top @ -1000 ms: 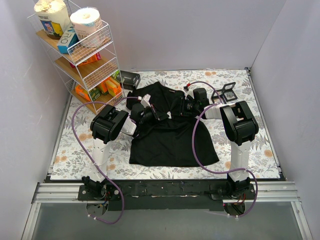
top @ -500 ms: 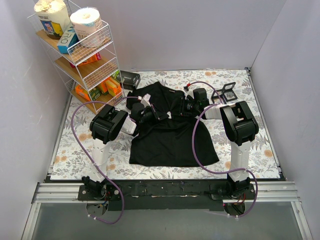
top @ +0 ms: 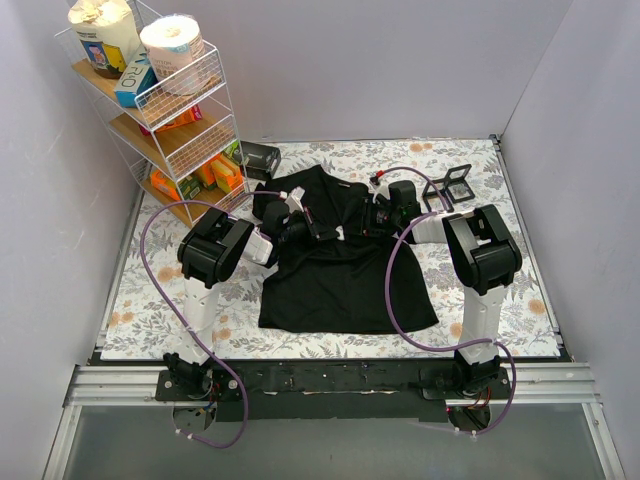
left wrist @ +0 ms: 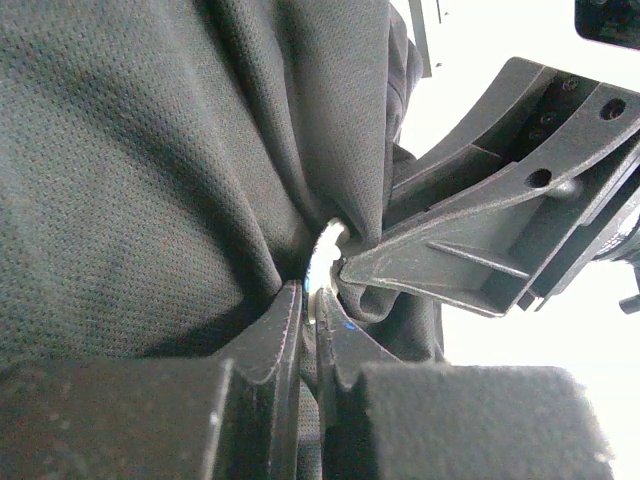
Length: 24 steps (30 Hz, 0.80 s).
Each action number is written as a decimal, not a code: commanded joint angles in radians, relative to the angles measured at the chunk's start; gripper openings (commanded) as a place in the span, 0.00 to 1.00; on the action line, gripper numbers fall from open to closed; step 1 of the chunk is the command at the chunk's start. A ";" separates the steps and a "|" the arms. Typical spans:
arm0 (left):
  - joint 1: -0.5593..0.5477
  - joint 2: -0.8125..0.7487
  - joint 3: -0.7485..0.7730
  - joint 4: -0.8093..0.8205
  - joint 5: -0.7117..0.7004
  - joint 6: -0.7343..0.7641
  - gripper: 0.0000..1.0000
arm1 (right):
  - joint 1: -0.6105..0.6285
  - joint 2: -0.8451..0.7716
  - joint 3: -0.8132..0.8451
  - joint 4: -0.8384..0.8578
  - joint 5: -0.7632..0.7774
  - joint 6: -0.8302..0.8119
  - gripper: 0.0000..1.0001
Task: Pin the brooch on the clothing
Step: Pin the brooch to the clothes.
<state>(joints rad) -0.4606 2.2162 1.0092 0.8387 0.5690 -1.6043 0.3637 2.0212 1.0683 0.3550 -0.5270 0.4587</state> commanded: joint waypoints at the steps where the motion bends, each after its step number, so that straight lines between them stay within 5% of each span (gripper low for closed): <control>1: -0.020 -0.046 0.008 -0.067 0.015 0.015 0.00 | 0.046 0.011 -0.060 -0.149 -0.067 0.003 0.34; 24: -0.016 -0.016 0.120 -0.286 0.009 0.049 0.00 | 0.052 0.017 -0.028 -0.212 -0.062 -0.032 0.29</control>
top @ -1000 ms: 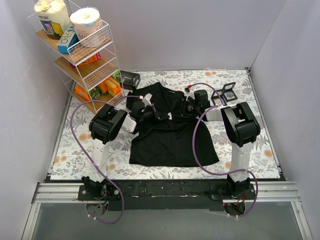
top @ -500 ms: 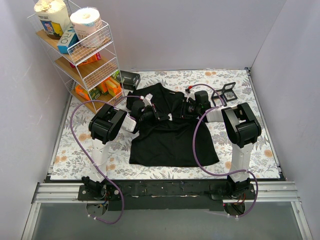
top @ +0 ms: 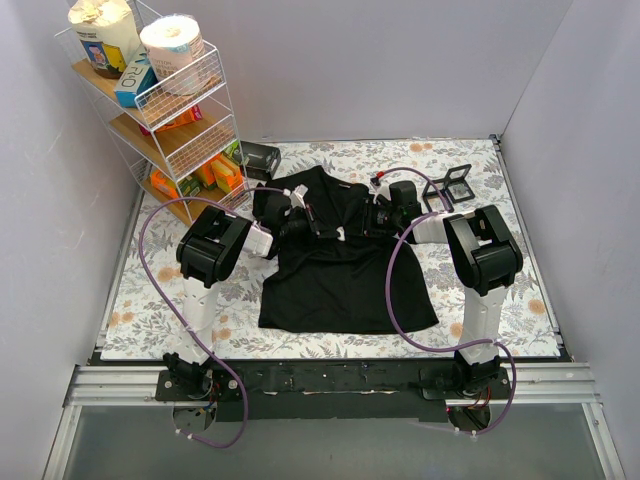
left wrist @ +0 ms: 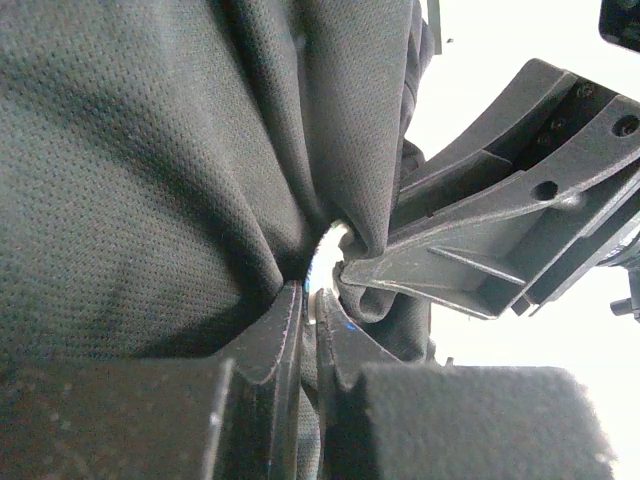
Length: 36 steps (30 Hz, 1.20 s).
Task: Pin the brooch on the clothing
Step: Pin the brooch to the clothes.
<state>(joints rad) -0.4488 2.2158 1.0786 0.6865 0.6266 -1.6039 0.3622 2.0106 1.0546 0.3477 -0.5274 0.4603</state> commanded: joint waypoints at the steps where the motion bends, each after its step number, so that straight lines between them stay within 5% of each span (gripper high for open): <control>1: -0.028 -0.015 0.061 -0.142 -0.048 0.053 0.00 | 0.053 0.030 -0.010 -0.216 -0.060 -0.040 0.29; 36: -0.067 -0.042 0.170 -0.277 -0.084 0.186 0.00 | 0.087 0.071 0.119 -0.409 0.017 -0.083 0.28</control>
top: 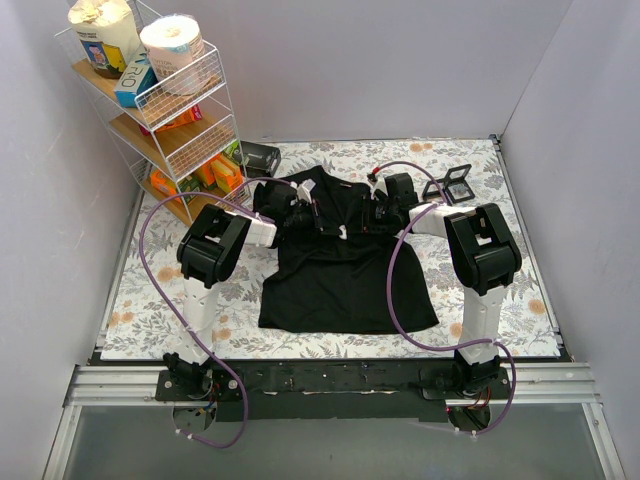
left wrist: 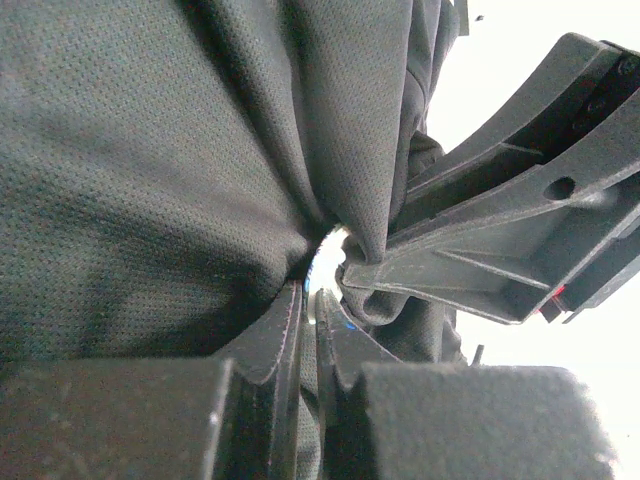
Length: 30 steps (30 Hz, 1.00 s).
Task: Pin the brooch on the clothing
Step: Pin the brooch to the clothes.
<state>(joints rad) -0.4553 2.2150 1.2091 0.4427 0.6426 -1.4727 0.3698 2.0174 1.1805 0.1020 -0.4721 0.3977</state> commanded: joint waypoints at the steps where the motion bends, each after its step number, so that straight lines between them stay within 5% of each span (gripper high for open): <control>1: -0.065 -0.046 0.043 -0.036 -0.100 0.064 0.00 | 0.081 0.064 -0.007 -0.168 -0.036 -0.020 0.28; 30: -0.120 -0.207 -0.149 0.114 -0.135 0.196 0.00 | 0.083 0.044 0.001 -0.162 0.052 0.089 0.27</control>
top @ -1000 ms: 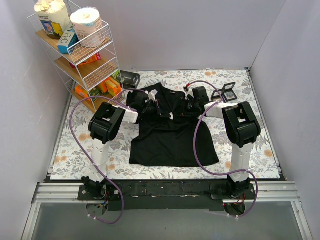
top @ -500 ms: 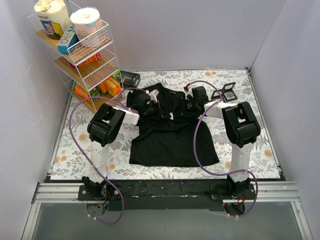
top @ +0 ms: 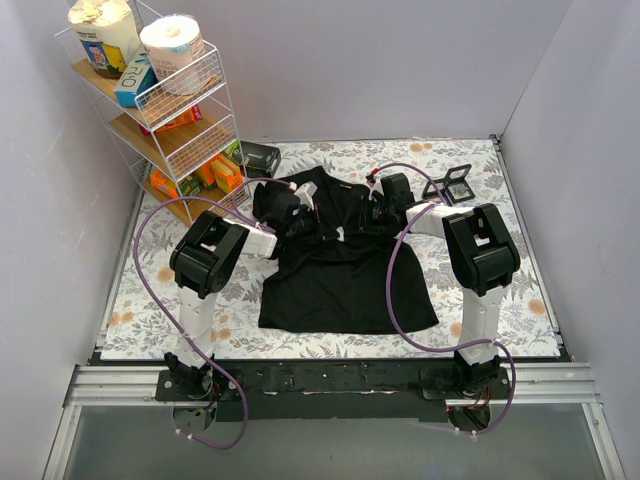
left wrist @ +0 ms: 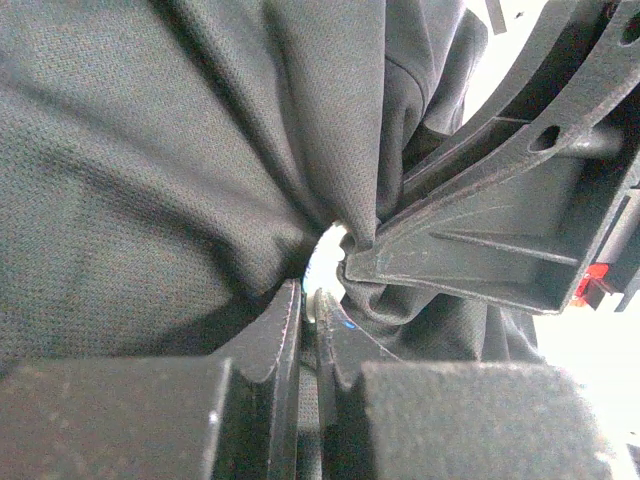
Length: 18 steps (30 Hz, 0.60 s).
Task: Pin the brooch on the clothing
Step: Pin the brooch to the clothes.
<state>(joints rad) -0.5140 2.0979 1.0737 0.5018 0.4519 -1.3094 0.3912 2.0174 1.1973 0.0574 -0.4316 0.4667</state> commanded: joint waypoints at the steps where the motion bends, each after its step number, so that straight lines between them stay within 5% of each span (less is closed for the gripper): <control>1: -0.061 -0.091 -0.020 0.058 0.059 0.036 0.00 | 0.061 0.044 -0.018 -0.114 0.011 0.023 0.26; 18: -0.089 -0.137 -0.096 0.127 0.071 0.075 0.00 | 0.061 0.047 -0.007 -0.099 0.044 0.079 0.25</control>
<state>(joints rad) -0.5331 2.0418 0.9924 0.5774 0.4099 -1.2556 0.3969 2.0167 1.1973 0.0406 -0.4286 0.5331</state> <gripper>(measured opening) 0.040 0.255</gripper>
